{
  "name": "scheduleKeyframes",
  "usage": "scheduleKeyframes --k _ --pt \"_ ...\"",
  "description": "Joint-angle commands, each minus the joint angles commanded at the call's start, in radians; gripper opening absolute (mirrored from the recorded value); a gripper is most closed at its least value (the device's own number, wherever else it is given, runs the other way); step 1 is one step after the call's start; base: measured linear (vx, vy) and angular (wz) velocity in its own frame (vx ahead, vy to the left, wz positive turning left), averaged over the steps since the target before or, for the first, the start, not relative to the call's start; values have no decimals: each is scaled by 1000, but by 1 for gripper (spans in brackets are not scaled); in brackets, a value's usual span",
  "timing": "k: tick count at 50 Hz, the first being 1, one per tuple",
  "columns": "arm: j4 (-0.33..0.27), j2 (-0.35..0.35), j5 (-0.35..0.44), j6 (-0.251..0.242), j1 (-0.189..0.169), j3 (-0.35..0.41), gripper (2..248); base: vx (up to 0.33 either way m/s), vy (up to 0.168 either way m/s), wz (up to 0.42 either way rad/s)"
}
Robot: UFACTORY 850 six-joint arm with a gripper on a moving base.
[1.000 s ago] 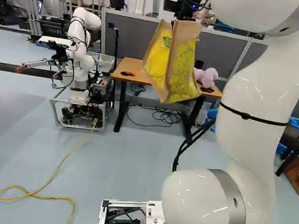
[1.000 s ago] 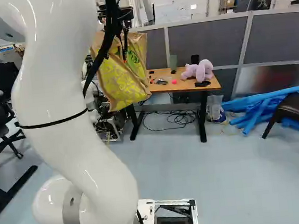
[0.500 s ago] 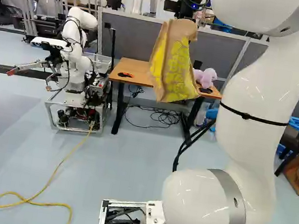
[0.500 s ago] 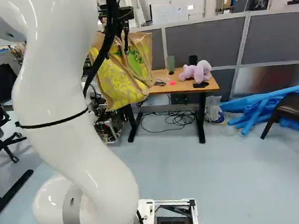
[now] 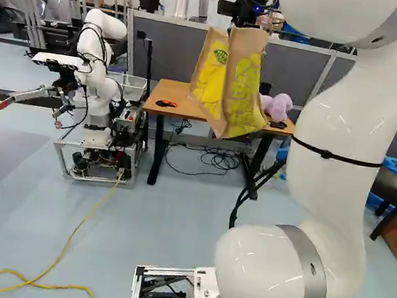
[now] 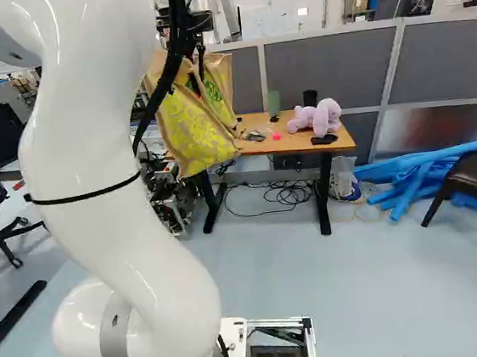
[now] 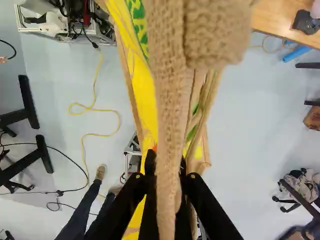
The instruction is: Pick up the bag on the ground and place it on the table
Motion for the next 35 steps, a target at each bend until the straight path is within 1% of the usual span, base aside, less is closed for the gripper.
scheduleKeyframes --k 35 --pt "0 0 0 0 0 0 26 151 66 -17"
